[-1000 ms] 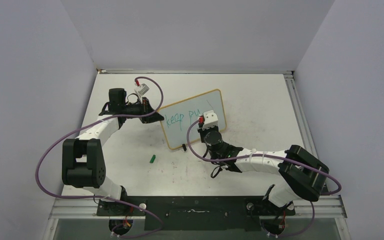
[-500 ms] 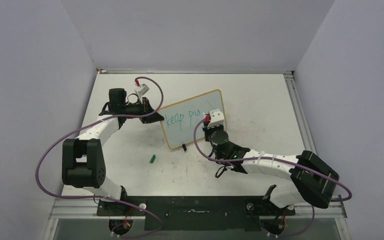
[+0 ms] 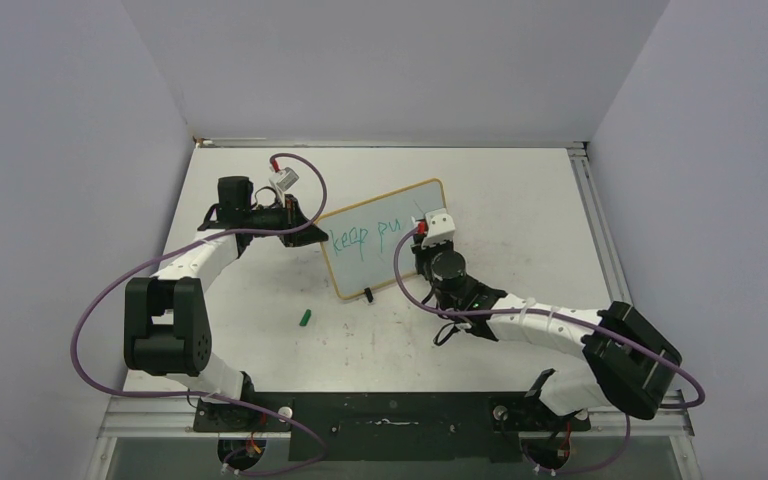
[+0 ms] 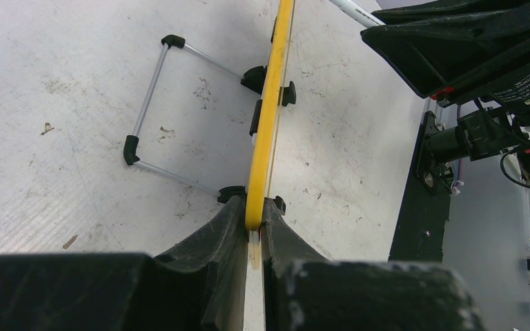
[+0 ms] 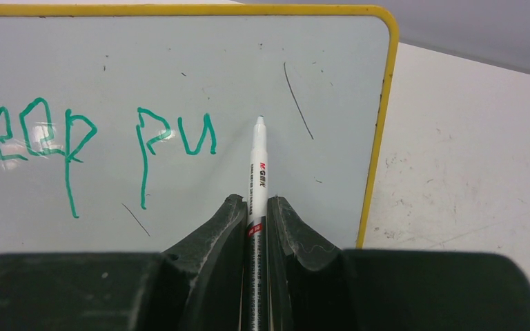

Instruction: Write a sentence on the whiteboard

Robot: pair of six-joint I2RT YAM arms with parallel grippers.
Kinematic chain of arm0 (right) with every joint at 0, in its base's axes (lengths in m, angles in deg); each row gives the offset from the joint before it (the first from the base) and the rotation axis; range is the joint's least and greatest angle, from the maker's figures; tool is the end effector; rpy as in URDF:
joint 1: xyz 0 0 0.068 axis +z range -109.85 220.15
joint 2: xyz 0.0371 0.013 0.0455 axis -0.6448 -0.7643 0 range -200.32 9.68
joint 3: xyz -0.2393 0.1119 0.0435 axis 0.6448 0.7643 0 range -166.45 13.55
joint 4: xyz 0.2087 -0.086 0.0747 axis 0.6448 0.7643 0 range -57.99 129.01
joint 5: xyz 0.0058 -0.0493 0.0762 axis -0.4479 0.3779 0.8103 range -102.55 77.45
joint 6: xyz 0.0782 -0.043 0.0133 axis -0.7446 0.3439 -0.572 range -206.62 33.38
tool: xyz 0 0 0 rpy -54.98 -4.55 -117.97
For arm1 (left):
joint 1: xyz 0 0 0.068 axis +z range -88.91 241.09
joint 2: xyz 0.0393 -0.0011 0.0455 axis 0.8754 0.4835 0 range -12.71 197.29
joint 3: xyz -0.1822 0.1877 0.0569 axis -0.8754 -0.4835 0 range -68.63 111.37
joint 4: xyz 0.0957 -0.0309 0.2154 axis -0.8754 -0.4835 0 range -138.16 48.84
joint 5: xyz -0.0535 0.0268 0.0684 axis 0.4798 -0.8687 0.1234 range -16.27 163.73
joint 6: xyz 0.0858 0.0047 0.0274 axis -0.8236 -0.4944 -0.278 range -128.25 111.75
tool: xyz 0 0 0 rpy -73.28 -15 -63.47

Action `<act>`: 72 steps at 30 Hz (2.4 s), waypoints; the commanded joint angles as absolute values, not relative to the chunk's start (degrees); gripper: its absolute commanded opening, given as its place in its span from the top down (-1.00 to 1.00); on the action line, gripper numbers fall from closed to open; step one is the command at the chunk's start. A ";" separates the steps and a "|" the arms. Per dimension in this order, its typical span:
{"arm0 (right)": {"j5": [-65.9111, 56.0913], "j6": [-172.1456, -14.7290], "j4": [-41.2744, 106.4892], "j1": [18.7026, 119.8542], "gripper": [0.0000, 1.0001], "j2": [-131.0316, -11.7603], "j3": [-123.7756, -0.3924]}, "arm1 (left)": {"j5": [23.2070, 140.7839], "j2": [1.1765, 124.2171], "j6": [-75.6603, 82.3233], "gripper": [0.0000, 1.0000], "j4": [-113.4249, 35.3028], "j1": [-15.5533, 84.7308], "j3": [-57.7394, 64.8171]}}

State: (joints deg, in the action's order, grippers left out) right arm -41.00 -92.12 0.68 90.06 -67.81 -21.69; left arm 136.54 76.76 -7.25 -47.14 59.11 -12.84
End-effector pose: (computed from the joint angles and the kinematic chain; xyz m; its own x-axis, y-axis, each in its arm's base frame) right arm 0.2284 0.2117 0.2355 -0.1570 -0.0557 -0.9860 -0.3579 0.9337 0.0043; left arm 0.3161 -0.0826 0.2297 -0.6498 0.0144 -0.7599 0.6889 0.4335 -0.5809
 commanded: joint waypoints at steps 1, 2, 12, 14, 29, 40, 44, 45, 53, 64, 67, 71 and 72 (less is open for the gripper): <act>-39.05 -90.92 -2.92 89.63 0.89 -69.20 -24.57 | 135.80 75.22 -7.97 1.00 -47.84 59.33 -10.16; -38.78 -90.79 -3.16 89.52 0.89 -69.47 -24.74 | 135.85 75.26 -7.94 1.00 -47.84 59.33 -10.14; -37.64 -89.78 -3.54 89.02 0.89 -72.11 -26.65 | 135.87 75.35 -7.96 1.00 -47.93 59.33 -10.11; -37.08 -89.91 -3.39 88.98 0.89 -72.38 -26.79 | 135.87 75.28 -7.98 1.00 -47.93 59.33 -10.10; -38.64 -93.77 -1.88 91.45 0.89 -71.57 -21.75 | 135.86 75.27 -7.98 1.00 -47.93 59.33 -10.11; -43.08 -95.16 0.85 90.86 0.89 -71.17 -21.91 | 135.87 75.18 -7.92 1.00 -47.93 59.33 -10.14; -42.65 -96.27 1.15 90.86 0.89 -71.24 -20.99 | 135.79 75.16 -7.98 1.00 -47.89 59.33 -10.10; -42.42 -96.43 1.14 91.01 0.89 -71.26 -20.83 | 135.79 75.23 -7.96 1.00 -47.85 59.33 -10.12; -42.03 -96.03 0.60 93.17 0.89 -71.91 -21.18 | 135.61 75.34 -7.98 1.00 -47.84 59.33 -9.96; -42.56 -93.60 0.10 92.99 0.89 -66.13 -22.33 | 135.27 75.36 -7.91 1.00 -47.75 59.32 -10.00; -42.41 -91.99 -0.17 91.79 0.89 -66.49 -23.83 | 135.35 75.20 -7.97 1.00 -47.76 59.33 -9.98; -41.51 -90.33 -0.48 90.18 0.89 -68.39 -26.28 | 135.23 75.18 -7.97 1.00 -47.71 59.33 -10.02; -41.24 -89.96 -0.65 89.99 0.89 -69.07 -26.83 | 135.26 75.18 -7.98 1.00 -47.75 59.33 -10.03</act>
